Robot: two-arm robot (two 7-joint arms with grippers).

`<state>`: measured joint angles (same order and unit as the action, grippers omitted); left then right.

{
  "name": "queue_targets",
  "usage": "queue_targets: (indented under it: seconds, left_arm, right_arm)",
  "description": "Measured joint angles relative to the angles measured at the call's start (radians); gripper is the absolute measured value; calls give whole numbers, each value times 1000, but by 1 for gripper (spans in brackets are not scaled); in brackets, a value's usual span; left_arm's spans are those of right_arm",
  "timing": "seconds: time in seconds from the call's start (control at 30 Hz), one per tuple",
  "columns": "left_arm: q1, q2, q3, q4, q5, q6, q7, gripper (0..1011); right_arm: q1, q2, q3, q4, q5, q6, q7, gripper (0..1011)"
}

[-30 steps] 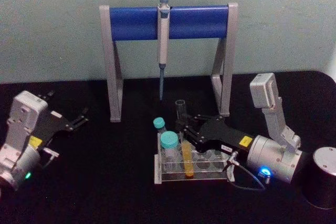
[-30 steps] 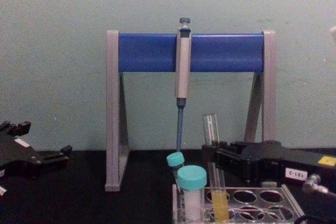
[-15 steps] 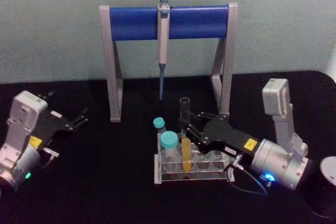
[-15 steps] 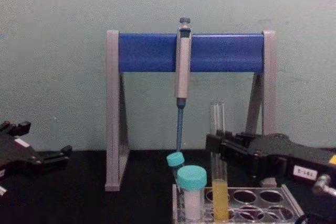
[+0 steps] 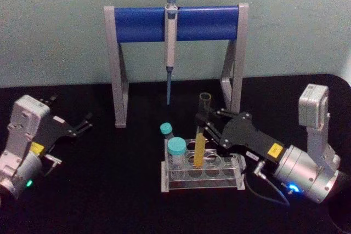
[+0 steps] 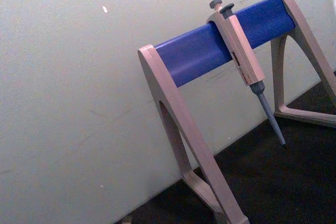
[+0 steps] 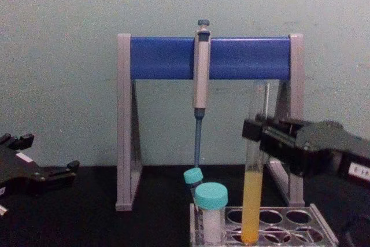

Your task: Pick up the test tube from the test tube rack, shake it, then place it back into the test tube rack.

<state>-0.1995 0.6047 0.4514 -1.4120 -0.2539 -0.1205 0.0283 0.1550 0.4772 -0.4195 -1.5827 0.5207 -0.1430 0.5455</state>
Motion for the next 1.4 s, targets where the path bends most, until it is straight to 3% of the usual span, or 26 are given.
queue_targets:
  seconds: [0.33, 0.6, 0.9, 1.1, 1.4]
  left_arm:
    - [0, 0, 0, 0, 0, 0, 0, 1001]
    - [0, 0, 0, 0, 0, 0, 0, 1001]
    - [0, 0, 0, 0, 0, 0, 0, 1001]
    - [0, 0, 0, 0, 0, 0, 0, 1001]
    - [0, 0, 0, 0, 0, 0, 0, 1001]
  right_arm:
    - [23, -11, 22, -22, -7, -8, -3, 228]
    - [82, -41, 35, 37, -12, 5, -15, 228]
    - [106, -55, 43, 69, -15, 12, -22, 228]
    - [96, -48, 57, 62, -21, 14, -36, 228]
    - [16, 5, 107, -33, -22, 37, -65, 228]
